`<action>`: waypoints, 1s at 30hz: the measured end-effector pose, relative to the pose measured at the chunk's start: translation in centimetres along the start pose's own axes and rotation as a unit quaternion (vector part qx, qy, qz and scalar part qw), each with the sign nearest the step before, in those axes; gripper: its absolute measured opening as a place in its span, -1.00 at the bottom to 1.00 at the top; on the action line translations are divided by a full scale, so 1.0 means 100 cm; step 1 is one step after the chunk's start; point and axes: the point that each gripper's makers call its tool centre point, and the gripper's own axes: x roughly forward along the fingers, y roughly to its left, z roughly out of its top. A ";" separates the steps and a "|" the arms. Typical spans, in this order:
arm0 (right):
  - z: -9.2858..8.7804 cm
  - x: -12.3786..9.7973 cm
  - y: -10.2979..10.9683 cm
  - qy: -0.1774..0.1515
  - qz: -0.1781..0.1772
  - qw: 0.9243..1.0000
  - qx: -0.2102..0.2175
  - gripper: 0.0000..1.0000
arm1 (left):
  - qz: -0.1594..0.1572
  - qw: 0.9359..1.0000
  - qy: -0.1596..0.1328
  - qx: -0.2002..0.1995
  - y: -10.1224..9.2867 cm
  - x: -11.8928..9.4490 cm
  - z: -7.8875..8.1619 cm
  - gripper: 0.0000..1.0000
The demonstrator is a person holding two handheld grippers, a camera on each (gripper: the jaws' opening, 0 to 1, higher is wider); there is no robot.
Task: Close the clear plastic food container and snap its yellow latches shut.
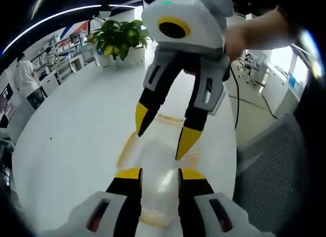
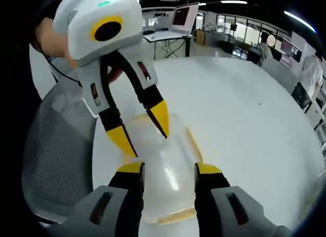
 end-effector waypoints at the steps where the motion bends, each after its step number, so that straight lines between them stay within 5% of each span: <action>1: 0.001 0.000 0.000 -0.002 0.001 1.000 0.001 -0.29 | 0.000 1.000 -0.001 0.000 0.000 0.000 0.000 -0.58; 24: 0.008 0.008 -0.016 0.019 0.004 1.000 -0.023 -0.29 | -0.012 1.000 -0.008 -0.007 -0.019 -0.002 0.004 -0.57; 30: 0.009 0.012 -0.022 0.025 0.024 0.999 0.000 -0.28 | -0.012 1.000 0.001 -0.006 -0.021 -0.001 0.000 -0.56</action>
